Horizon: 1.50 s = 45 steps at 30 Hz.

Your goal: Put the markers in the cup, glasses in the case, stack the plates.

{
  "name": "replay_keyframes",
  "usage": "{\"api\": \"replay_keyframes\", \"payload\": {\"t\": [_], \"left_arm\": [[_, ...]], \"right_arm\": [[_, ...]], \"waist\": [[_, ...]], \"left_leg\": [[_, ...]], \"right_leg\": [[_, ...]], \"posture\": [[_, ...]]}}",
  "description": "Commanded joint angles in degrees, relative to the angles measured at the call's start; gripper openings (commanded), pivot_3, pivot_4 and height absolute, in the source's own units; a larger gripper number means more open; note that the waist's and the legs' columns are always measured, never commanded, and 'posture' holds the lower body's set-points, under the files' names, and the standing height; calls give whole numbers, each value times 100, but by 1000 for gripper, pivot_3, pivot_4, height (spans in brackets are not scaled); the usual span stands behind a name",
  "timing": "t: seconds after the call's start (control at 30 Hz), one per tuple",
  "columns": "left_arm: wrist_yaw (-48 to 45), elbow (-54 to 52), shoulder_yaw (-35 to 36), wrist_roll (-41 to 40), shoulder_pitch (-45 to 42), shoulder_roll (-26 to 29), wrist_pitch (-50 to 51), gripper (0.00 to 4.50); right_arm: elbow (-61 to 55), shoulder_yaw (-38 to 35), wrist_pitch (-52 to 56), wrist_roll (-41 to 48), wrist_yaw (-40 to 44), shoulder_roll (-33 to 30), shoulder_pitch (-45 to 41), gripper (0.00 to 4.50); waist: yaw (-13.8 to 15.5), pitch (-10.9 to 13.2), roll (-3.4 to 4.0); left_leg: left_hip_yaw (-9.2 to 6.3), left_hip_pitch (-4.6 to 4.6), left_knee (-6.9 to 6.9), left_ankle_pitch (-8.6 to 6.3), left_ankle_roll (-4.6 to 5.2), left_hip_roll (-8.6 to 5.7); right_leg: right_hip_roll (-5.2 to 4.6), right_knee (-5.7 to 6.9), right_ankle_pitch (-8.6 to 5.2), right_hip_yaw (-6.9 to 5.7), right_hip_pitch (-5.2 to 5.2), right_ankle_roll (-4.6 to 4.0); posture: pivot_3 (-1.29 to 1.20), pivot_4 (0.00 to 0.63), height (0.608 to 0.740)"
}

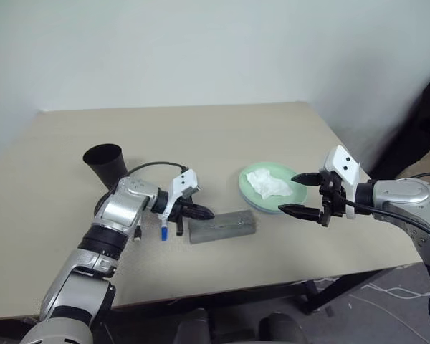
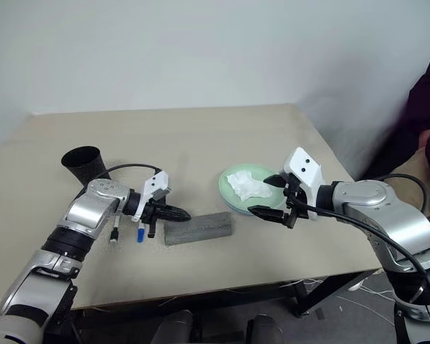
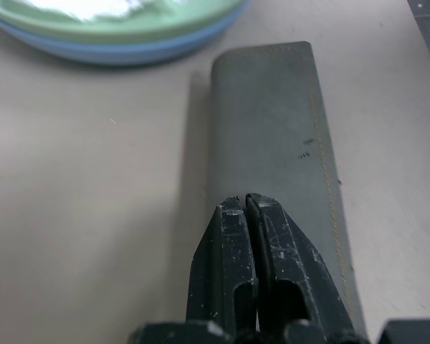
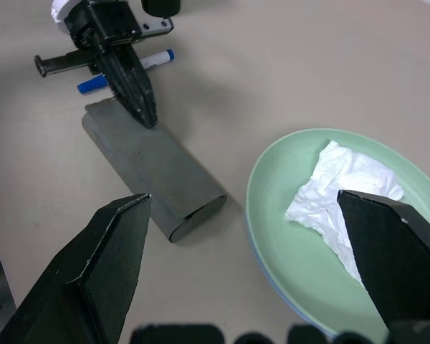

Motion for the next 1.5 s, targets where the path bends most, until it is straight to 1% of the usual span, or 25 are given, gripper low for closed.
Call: {"api": "replay_keyframes", "payload": {"t": [0.03, 0.13, 0.27, 0.43, 0.53, 0.67, 0.7, 0.77, 0.83, 0.9, 1.03, 1.17, 1.27, 1.4, 1.5], "left_arm": [[15, -433, -15, 9, 172, 118, -65, 25], [9, -513, -98, 140, 390, 249, -386, 25], [105, -540, -13, 94, 396, 306, -308, 25], [380, -435, 549, -232, 16, 344, 108, 25], [915, -161, 873, -138, -245, 400, 156, 25], [1542, -193, 1200, -78, -326, 522, 388, 25], [1708, -263, 1323, -131, -344, 538, 626, 25], [2145, -510, 1226, 194, -324, 804, 1389, 25], [2269, -799, 1252, 165, -161, 946, 1778, 25], [2373, -1005, 1371, -49, -115, 934, 2314, 25], [3008, -1266, 1344, 95, -200, 914, 3462, 25], [3430, -1520, 1353, 61, -227, 878, 4102, 25], [4077, -1817, 1568, 125, -224, 649, 5005, 540], [4589, -2107, 1747, 70, -190, 398, 5641, 1904], [4922, -2270, 1721, 110, -161, 332, 5870, 2982]], "right_arm": [[-69, -88, -109, -23, -31, -11, -172, 4500], [-56, -51, -128, -54, -12, -31, -200, 4500], [-57, -11, -124, -69, 37, -50, -245, 4500], [-9, 0, -136, -89, 75, -81, -325, 4500], [42, 31, -155, -125, 103, -126, -372, 4500], [106, 46, -186, -154, 124, -148, -407, 4500], [125, 53, -198, -169, 137, -145, -415, 4500], [189, 103, -226, -221, 164, -127, -447, 4500], [272, 180, -256, -281, 182, -111, -505, 4500], [351, 240, -281, -303, 198, -88, -569, 4500], [483, 390, -358, -343, 279, -44, -690, 4500], [577, 466, -399, -376, 349, -10, -777, 4500], [679, 558, -450, -415, 441, 30, -869, 4500], [752, 622, -500, -463, 525, 59, -914, 4500], [809, 666, -521, -469, 567, 85, -967, 4500]], "waist": [[-6, 0, 0], [-6, -2, 2], [-6, -2, 3], [-7, -1, 3], [1, 0, 1], [-6, -1, 2], [-6, -1, 2], [-7, 0, 0], [-18, 1, -1], [-25, 1, 0], [3, 1, -3], [-7, 2, -3], [-2, 2, -3], [-7, 1, -5], [-6, 2, -5]], "left_leg": [[0, 0, -1, 0, 0, 0], [1, 1, -7, 0, 0, 1], [1, 3, -5, 0, 0, 1], [1, 2, -4, 0, 0, 2], [0, 1, -4, 0, 0, 2], [1, 1, -4, 0, 0, 1], [2, 1, -5, 0, 0, 1], [1, 1, -6, 0, 0, 2], [1, 0, -6, 0, 0, 2], [3, 2, -8, 0, -1, 2], [-1, 1, -6, 0, -1, 1], [0, 1, -7, 0, -1, 2], [0, 1, -9, 0, -1, 1], [0, 1, -7, 0, -1, 1], [0, 2, -7, 0, -1, 1]], "right_leg": [[0, 0, 0, 0, 0, 0], [1, 0, -1, 1, -3, 0], [1, 0, -1, 1, -1, 0], [2, 0, 0, 1, -4, 0], [3, 0, 0, 0, -4, 0], [1, -1, 0, 1, -2, 0], [1, -1, 0, 1, -2, 0], [3, 0, 0, 0, -2, 0], [4, 2, 0, 0, -3, 0], [3, 1, 0, 2, -4, 1], [2, 1, 0, -3, -4, 0], [3, 1, 0, -1, -5, 0], [3, 1, 0, -1, -4, 1], [4, 2, 0, -1, -2, 1], [4, 2, 0, -1, -2, 1]], "posture": [[0, 0, 740], [0, 0, 740], [0, 0, 740], [0, 0, 740], [0, 0, 740], [0, 0, 740], [0, 0, 740], [0, 0, 740], [0, 0, 740], [0, 0, 740], [0, 0, 740], [0, 0, 740], [0, 0, 740], [0, 0, 740], [0, 0, 740]]}}
